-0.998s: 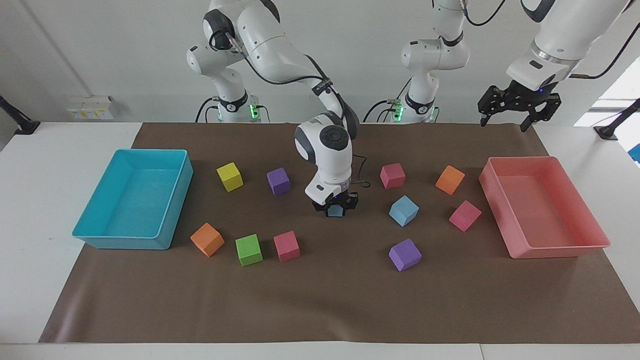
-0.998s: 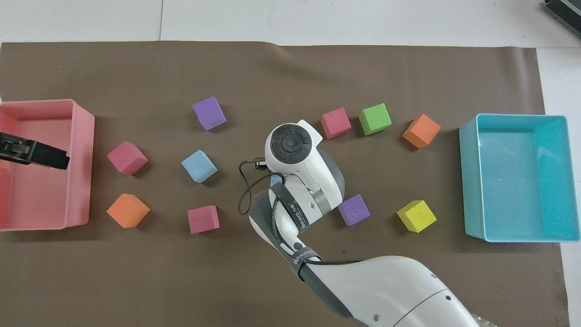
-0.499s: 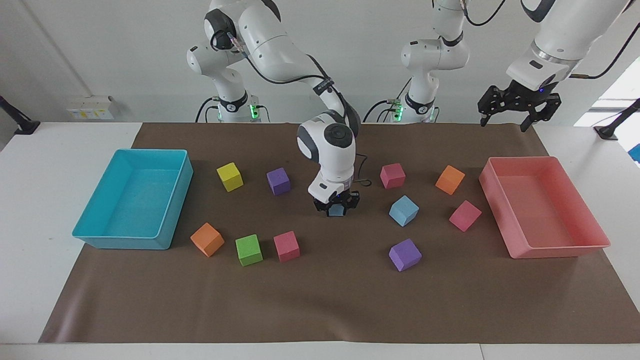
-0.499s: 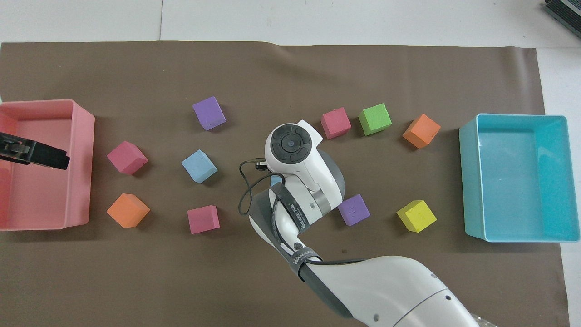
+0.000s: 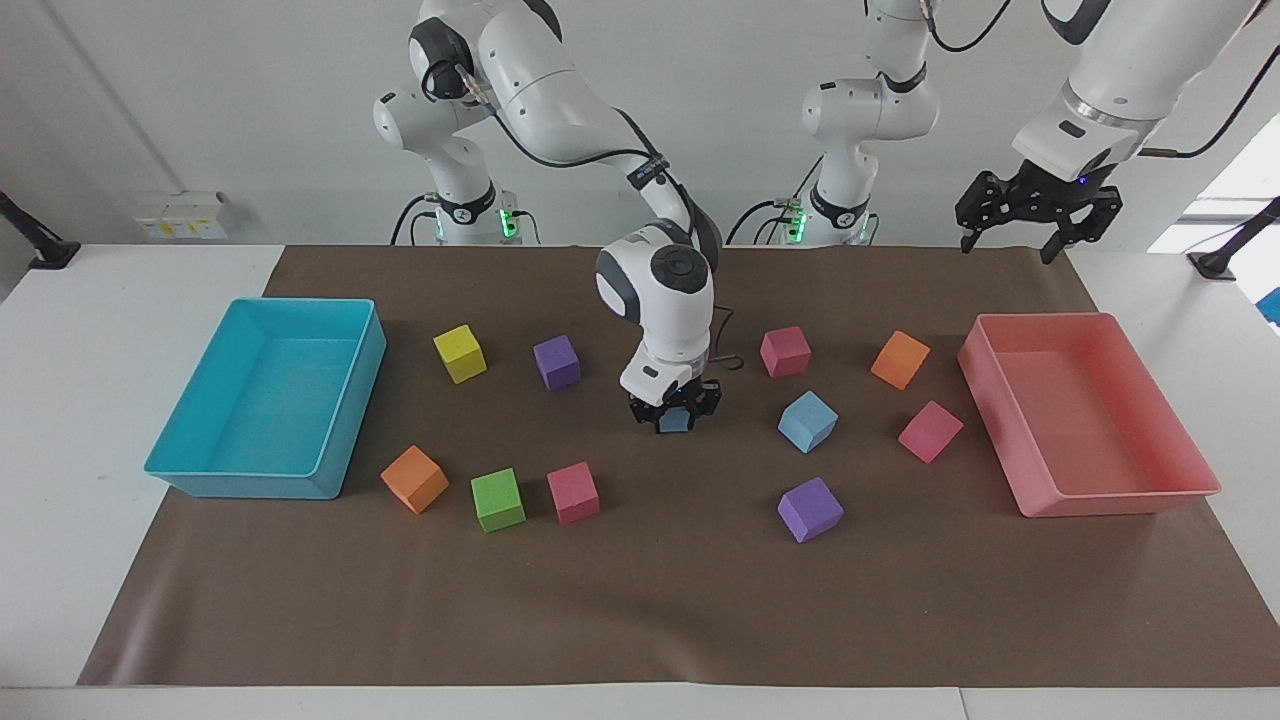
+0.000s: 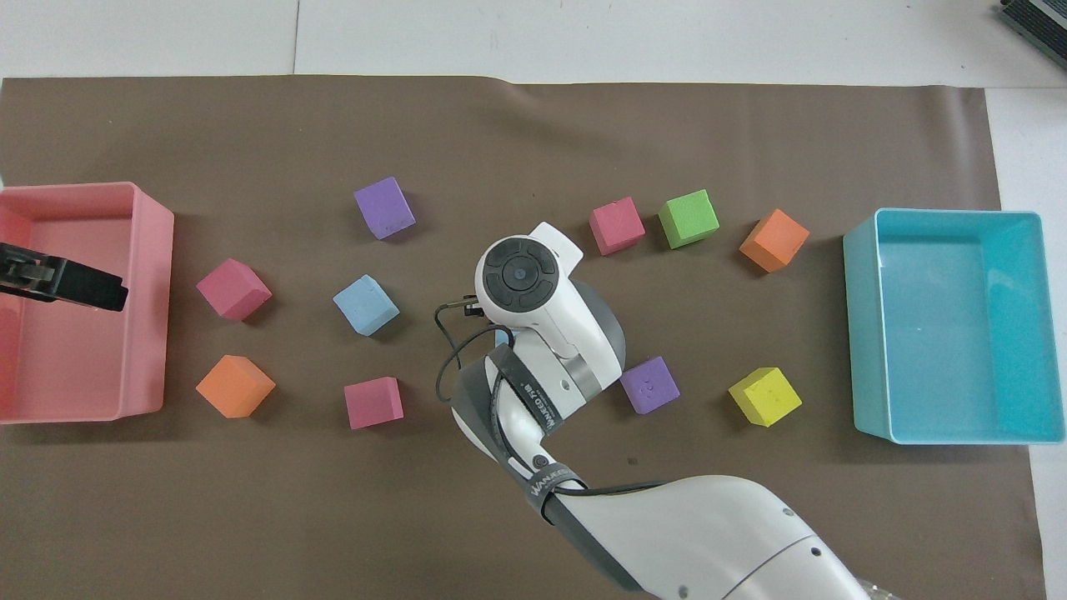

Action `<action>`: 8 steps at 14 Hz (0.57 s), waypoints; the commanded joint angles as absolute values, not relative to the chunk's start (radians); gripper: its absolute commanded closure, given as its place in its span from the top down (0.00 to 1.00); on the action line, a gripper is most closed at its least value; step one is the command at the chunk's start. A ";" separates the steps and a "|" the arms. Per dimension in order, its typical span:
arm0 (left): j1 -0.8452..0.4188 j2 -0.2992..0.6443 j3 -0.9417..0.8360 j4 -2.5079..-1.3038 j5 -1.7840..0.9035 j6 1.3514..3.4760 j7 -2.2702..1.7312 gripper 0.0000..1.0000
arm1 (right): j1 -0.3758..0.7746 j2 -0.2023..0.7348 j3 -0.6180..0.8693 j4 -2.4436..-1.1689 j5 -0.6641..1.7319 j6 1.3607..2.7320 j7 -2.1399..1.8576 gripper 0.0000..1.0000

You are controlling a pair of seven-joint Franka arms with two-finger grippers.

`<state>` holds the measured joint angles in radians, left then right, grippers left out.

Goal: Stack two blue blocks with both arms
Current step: 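Carry the blue cube with the right gripper to the table center and release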

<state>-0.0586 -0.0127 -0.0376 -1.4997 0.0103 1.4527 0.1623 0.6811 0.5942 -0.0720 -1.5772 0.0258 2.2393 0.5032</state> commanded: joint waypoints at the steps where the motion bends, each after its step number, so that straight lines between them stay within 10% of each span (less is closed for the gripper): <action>1: -0.060 -0.029 -0.034 -1.517 -0.002 1.451 0.161 1.00 | 0.680 0.575 -0.063 -1.609 0.021 2.267 0.488 1.00; 8: -0.060 -0.029 -0.035 -1.517 -0.002 1.451 0.161 1.00 | 0.666 0.460 -0.066 -1.612 0.018 2.189 0.502 1.00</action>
<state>-0.0586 -0.0127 -0.0376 -1.4997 0.0103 1.4527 0.1623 0.6766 0.5127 -0.0734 -1.5776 0.0258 2.2094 0.5028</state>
